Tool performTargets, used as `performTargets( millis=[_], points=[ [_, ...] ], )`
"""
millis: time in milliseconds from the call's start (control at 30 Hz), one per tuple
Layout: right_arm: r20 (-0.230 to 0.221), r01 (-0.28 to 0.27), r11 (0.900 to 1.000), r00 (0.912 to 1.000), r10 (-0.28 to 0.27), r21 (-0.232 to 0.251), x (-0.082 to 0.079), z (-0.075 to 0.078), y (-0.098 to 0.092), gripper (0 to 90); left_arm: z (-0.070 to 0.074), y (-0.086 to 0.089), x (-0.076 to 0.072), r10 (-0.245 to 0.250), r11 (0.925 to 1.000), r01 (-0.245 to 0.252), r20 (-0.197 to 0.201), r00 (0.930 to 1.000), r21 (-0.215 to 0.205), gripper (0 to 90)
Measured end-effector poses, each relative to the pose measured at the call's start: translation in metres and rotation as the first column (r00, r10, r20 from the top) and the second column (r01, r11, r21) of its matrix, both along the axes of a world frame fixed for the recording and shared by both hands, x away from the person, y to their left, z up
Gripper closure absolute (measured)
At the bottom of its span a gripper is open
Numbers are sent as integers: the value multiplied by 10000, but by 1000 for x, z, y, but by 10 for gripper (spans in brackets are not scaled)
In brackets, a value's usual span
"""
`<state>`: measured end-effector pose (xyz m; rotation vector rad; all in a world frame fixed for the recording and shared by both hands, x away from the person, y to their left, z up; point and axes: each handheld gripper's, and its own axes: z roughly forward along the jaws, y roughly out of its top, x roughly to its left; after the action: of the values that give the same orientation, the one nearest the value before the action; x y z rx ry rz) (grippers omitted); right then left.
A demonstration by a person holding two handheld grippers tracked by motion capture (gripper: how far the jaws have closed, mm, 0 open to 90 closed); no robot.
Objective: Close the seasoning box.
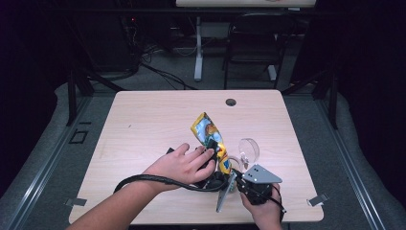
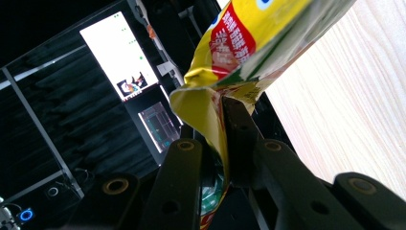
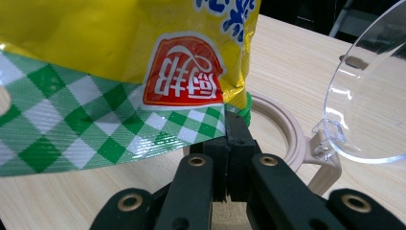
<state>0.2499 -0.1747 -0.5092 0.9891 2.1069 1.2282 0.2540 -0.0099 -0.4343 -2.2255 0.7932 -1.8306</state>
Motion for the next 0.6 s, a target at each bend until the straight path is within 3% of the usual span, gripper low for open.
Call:
performTargets(
  millis=[167,433,467,600],
  points=[
    [13,-62,10000,10000,62,1,0,0,1,898,0,1,0,-71,9999,70,-109,9999,-145,851],
    [-1,-126,9999,9999,126,39,-2,1,3,898,2,2,-2,-80,10000,79,92,9999,60,844],
    [5,-139,9999,9999,139,56,-2,1,3,898,1,2,-1,-129,9998,129,-7,9999,-116,842],
    [-5,-162,9999,9999,162,47,-4,2,3,899,2,2,-2,-180,9997,180,-4,9998,-135,840]
  ],
)
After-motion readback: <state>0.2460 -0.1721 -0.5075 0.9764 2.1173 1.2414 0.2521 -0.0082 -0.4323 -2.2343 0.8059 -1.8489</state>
